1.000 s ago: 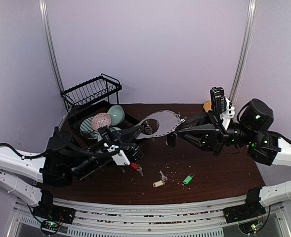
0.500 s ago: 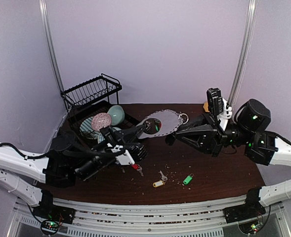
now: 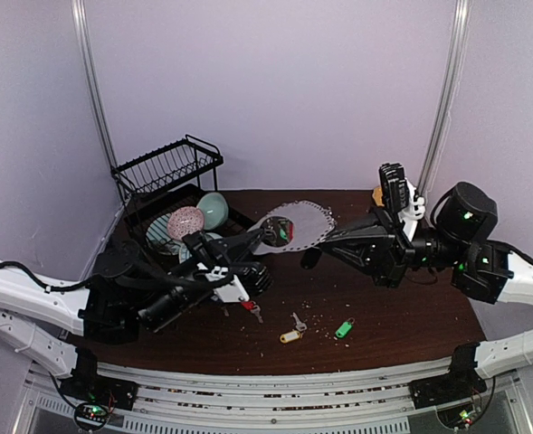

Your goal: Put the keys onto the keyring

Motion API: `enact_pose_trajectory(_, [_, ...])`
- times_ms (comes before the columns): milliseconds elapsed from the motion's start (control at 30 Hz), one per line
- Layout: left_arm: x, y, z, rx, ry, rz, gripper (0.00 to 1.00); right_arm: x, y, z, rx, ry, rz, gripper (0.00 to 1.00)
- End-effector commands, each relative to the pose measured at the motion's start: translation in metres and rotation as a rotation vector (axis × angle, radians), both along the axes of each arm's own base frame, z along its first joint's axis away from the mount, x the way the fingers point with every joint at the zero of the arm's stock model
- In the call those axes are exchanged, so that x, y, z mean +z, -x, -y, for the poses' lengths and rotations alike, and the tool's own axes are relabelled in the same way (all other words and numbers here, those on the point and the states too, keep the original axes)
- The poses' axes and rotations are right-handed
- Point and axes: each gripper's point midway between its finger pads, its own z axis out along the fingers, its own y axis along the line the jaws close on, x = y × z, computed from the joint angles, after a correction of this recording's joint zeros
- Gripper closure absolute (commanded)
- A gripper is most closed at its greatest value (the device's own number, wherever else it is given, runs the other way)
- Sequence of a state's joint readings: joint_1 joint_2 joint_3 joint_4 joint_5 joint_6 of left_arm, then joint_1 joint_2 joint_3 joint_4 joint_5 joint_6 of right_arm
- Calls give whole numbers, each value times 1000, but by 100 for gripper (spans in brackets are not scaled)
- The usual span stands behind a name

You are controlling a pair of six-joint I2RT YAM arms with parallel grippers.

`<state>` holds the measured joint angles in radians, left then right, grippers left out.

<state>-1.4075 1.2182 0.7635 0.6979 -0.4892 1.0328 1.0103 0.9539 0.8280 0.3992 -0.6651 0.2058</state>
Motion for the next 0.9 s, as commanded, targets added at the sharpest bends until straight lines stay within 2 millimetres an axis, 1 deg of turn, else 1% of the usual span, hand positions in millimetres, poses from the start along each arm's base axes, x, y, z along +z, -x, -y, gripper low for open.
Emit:
enact_pose_trajectory(0, [31, -11, -9, 79, 70, -1, 100, -8, -5, -1, -46, 79, -2, 100])
enact_pose_trajectory(200, [31, -18, -19, 149, 40, 5, 100, -27, -22, 7, -167, 226, 8, 100])
enact_pose_trajectory(300, [22, -22, -19, 196, -18, 39, 100, -33, -32, 11, -225, 309, 12, 100])
enact_pose_trajectory(400, [16, -27, -19, 241, -69, 65, 100, -49, -40, 16, -273, 423, 15, 100])
enact_pose_trajectory(500, [14, -27, -18, 241, -84, 71, 100, -66, -47, 20, -308, 534, 31, 100])
enact_pose_trajectory(600, [12, -28, -19, 257, -108, 79, 100, -82, -49, 23, -323, 647, 59, 100])
enact_pose_trajectory(733, [7, -30, -19, 278, -144, 87, 100, -97, -54, 26, -356, 767, 109, 100])
enact_pose_trajectory(867, [-2, -33, -15, 305, -188, 99, 100, -104, -57, 25, -370, 849, 167, 100])
